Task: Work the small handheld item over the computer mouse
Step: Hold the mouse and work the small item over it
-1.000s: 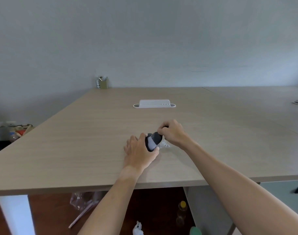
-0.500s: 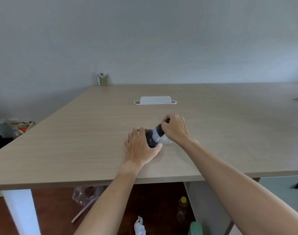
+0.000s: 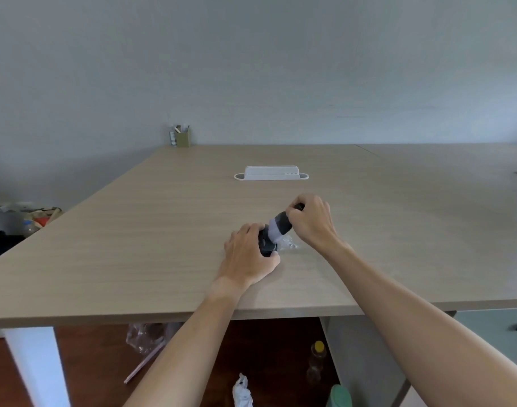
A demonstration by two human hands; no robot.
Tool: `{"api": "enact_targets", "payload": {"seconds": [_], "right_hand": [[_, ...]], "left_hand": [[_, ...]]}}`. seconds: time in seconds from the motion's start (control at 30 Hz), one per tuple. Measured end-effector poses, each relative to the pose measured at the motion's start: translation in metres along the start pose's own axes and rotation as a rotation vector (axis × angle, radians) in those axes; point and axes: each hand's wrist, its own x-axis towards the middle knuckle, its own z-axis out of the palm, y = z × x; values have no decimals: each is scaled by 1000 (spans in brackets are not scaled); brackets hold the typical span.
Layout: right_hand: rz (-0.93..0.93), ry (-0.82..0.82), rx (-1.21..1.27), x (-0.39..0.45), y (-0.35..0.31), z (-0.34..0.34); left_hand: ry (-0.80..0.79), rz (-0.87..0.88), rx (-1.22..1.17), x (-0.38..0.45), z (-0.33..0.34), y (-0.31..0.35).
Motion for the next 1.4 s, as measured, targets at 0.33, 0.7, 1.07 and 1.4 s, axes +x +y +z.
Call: {"api": "enact_targets", "payload": {"seconds": [0.33,0.7,1.07,1.4], "right_hand": [[7,16,-6,-4,1,-1],[47,50,-34,-4,8,-3],[34,55,-66,-4,6,2],[38,-74,-43,-3,14,1]], "left_hand": [[-84,97,113,1,-5,3],[-55,59,67,3,-2,-1],[-89,9,95,1,-4,-2],[1,-45,132,0,1,-3]]}}
